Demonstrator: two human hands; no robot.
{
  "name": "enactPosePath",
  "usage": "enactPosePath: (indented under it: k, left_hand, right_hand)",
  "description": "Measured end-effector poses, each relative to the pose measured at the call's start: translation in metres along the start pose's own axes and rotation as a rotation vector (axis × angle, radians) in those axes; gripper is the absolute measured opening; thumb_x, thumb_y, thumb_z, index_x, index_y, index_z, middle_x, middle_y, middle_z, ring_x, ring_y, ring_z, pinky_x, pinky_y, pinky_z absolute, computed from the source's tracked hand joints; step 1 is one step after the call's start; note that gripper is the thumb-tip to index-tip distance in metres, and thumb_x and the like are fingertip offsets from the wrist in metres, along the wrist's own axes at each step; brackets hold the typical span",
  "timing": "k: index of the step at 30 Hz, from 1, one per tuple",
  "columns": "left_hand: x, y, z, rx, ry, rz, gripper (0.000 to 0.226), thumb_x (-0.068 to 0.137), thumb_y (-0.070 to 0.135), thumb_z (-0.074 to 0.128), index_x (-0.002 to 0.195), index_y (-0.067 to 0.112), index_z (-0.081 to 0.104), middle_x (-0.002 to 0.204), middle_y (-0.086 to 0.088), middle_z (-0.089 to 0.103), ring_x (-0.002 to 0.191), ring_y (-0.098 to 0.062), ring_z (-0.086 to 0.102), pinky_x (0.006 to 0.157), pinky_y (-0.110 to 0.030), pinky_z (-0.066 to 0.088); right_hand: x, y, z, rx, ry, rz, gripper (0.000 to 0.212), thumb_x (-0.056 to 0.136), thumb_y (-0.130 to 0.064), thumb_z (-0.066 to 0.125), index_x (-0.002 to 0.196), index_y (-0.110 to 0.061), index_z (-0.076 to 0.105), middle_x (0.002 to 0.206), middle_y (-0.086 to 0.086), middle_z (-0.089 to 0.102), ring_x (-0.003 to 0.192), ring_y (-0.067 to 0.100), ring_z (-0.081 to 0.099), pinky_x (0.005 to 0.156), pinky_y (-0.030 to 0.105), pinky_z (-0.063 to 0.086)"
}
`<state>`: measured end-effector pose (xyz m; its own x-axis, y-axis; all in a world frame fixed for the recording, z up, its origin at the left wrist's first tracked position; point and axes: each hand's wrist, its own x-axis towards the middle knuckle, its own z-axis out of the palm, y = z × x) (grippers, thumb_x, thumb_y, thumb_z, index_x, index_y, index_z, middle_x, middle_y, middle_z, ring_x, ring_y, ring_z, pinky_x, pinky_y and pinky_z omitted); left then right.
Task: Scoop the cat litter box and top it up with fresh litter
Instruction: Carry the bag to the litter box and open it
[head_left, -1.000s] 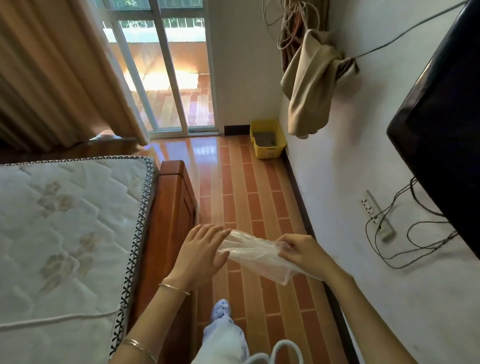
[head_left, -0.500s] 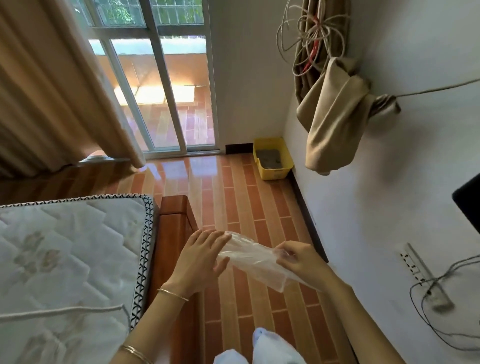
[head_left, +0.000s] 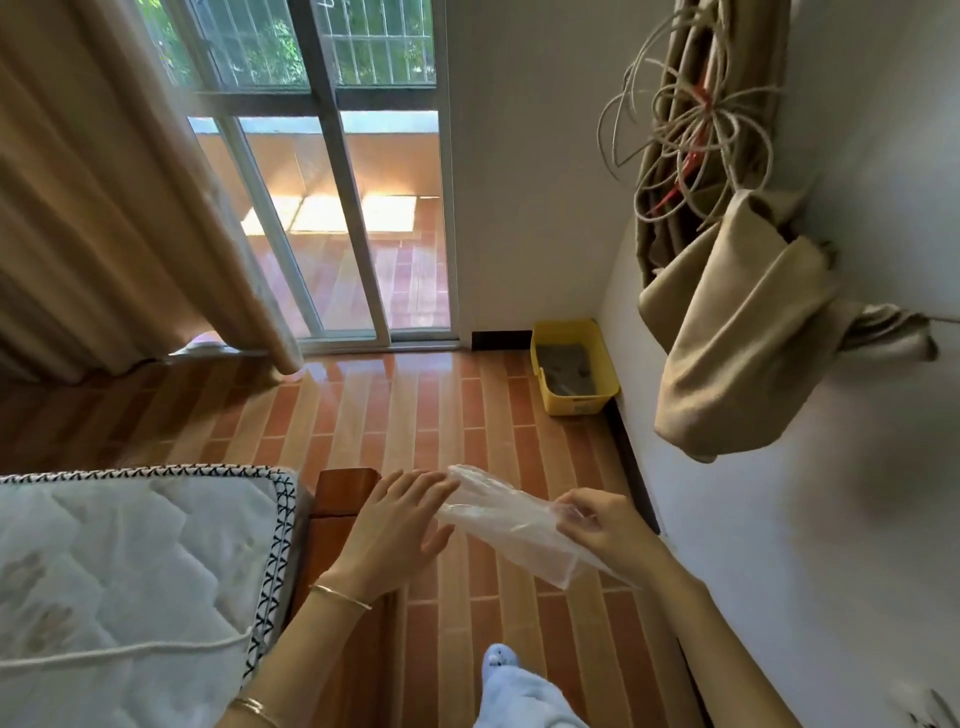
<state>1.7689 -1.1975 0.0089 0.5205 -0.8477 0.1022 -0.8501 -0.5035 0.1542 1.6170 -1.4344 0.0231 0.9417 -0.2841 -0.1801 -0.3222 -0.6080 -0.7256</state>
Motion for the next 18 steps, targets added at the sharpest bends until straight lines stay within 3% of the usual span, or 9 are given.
enactPosePath:
  k: [11,18]
  left_hand:
    - [0.121,-0.047,0.008,-0.043,0.032,0.005,0.051,0.086,0.047,0.039,0.129,0.022,0.053,0.126,0.002,0.059,0.113,-0.019,0.057,0.099,-0.041,0.044]
    - [0.188,-0.104,0.02,-0.054,0.015,0.056,0.05,0.083,0.046,0.042,0.125,0.023,0.055,0.12,0.004,0.062,0.108,-0.019,0.059,0.095,-0.04,0.047]
  right_hand:
    - [0.128,0.009,-0.045,-0.018,-0.027,-0.015,0.015,0.088,-0.029,0.06,0.101,-0.022,0.064,0.093,-0.01,0.064,0.087,0.003,0.06,0.069,0.017,0.05]
    - [0.2,0.013,-0.052,-0.043,0.005,0.033,0.016,0.088,-0.028,0.06,0.102,-0.022,0.065,0.095,-0.009,0.064,0.088,0.004,0.06,0.077,0.023,0.054]
